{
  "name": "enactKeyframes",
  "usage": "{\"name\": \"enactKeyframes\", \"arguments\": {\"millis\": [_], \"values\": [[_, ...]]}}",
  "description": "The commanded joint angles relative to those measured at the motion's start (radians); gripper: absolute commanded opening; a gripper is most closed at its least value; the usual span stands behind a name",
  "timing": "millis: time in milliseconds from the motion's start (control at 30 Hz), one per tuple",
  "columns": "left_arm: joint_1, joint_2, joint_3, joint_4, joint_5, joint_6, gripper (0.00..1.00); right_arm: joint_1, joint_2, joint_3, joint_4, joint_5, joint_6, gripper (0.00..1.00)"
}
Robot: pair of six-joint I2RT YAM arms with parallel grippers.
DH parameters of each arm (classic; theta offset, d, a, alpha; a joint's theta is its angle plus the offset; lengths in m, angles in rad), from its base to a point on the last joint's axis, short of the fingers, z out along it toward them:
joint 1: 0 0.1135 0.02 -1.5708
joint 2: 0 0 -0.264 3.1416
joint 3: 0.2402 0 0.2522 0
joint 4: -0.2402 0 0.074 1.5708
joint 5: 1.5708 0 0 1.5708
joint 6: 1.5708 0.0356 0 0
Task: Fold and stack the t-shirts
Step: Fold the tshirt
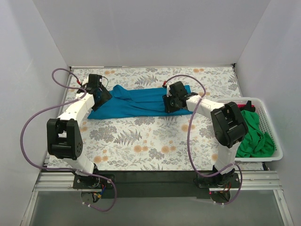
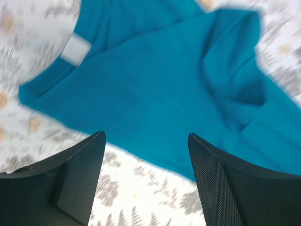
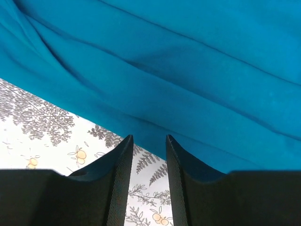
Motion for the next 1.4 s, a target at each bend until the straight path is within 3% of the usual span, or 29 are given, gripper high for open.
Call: {"name": "enactKeyframes", "arguments": {"millis": [0, 167, 433, 1100, 1367], "values": [[0.000, -0.091, -0.099, -0.069, 0.033, -0.010, 0.70, 0.046, 0.018, 0.064, 0.029, 0.087, -0.091, 0.42], [-0.008, -0.158, -0.196, -0.110, 0.042, -0.002, 0.70, 0.080, 0.058, 0.110, 0.032, 0.203, -0.162, 0.50], [-0.008, -0.169, -0.198, -0.120, 0.042, 0.022, 0.71, 0.128, 0.102, 0.167, 0.032, 0.242, -0.263, 0.63], [-0.008, -0.155, -0.198, -0.124, 0.054, 0.036, 0.71, 0.148, 0.147, 0.179, 0.041, 0.260, -0.340, 0.65], [-0.008, -0.155, -0.202, -0.129, 0.051, 0.038, 0.71, 0.141, 0.165, 0.202, 0.065, 0.369, -0.381, 0.65]]}}
